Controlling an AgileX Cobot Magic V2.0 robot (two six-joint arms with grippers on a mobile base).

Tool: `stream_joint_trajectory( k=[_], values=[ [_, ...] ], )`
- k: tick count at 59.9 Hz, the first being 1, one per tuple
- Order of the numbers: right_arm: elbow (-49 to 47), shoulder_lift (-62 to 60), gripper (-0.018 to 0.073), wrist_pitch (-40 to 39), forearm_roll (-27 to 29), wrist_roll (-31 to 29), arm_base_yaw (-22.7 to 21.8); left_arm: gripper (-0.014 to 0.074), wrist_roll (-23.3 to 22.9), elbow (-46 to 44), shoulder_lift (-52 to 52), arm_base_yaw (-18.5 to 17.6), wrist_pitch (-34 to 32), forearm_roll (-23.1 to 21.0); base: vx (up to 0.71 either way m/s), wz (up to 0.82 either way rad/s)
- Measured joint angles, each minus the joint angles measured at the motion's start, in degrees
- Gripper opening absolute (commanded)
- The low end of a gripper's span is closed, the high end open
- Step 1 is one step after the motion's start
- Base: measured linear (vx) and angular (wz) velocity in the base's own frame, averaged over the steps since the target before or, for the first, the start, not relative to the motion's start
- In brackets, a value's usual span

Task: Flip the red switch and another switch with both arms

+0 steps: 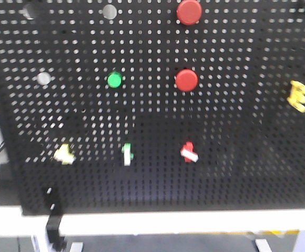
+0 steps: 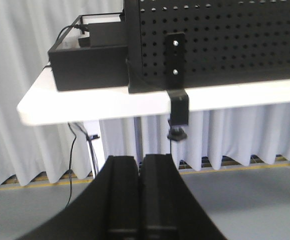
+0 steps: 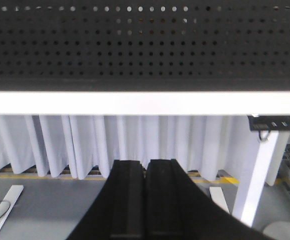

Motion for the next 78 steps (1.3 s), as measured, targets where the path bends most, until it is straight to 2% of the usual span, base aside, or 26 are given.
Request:
stream_joint_trajectory(
  k=[33,78],
  values=[
    [0.0,0.0,-0.0006,0.0,0.0,0.0,0.0,0.0002,0.0,0.0,0.0,0.0,0.0,0.0,0.23,0.01],
    [0.0,0.0,-0.0006,0.0,0.0,0.0,0.0,0.0002,0.06,0.0,0.0,0.0,0.0,0.0,0.01,0.01]
  ],
)
